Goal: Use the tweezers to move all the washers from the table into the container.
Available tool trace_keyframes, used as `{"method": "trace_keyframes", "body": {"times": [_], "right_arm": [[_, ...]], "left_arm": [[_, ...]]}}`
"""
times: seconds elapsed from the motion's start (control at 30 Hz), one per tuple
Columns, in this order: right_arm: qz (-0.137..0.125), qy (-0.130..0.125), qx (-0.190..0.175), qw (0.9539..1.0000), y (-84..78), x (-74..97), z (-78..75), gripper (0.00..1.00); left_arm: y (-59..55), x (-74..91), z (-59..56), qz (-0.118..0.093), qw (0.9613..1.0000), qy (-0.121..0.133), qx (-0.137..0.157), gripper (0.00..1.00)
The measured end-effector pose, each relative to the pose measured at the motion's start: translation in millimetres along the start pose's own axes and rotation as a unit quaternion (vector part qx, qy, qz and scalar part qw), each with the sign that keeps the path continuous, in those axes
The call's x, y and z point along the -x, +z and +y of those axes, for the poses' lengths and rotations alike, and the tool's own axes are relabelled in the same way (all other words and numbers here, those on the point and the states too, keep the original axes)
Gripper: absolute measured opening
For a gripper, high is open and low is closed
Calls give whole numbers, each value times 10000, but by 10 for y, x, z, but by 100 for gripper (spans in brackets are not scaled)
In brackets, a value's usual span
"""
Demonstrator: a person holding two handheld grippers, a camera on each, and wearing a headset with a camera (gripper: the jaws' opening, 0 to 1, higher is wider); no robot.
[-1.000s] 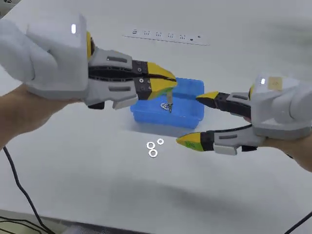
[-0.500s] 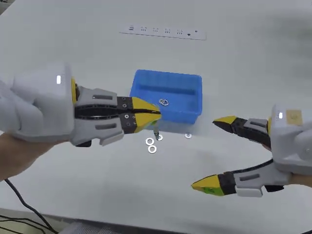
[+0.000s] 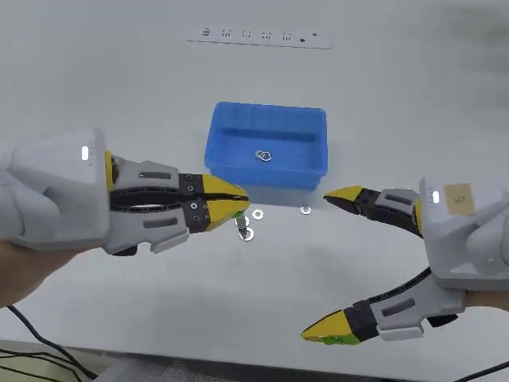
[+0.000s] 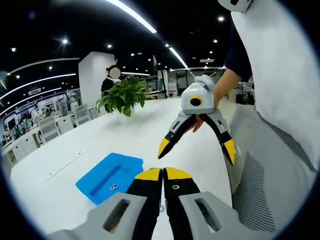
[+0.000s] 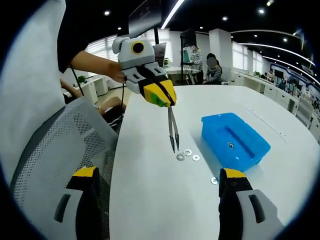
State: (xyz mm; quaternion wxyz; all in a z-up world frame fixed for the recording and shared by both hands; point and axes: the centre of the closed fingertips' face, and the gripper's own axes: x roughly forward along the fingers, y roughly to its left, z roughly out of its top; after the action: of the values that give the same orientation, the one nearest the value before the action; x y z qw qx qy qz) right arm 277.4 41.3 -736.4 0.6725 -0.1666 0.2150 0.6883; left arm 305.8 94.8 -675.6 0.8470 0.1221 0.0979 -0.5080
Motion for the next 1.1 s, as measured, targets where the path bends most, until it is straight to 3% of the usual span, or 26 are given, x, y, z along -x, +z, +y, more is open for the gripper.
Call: {"method": "trace_keyframes", "body": {"times": [0.23,0.77,1.1], "right_arm": [[-16,42,-187,9998,-54,-21,-3,100],[77,252,-280,9993,-110,-70,88,100],[18,241,-276,9993,-19,-188,-6,97]], "left_arm": [[-79,-21,-1,6,9999,24,100,4],[-127,-90,5,-6,9997,-26,224,4],[-151,-63,-6,261,9992,-91,289,4]]}}
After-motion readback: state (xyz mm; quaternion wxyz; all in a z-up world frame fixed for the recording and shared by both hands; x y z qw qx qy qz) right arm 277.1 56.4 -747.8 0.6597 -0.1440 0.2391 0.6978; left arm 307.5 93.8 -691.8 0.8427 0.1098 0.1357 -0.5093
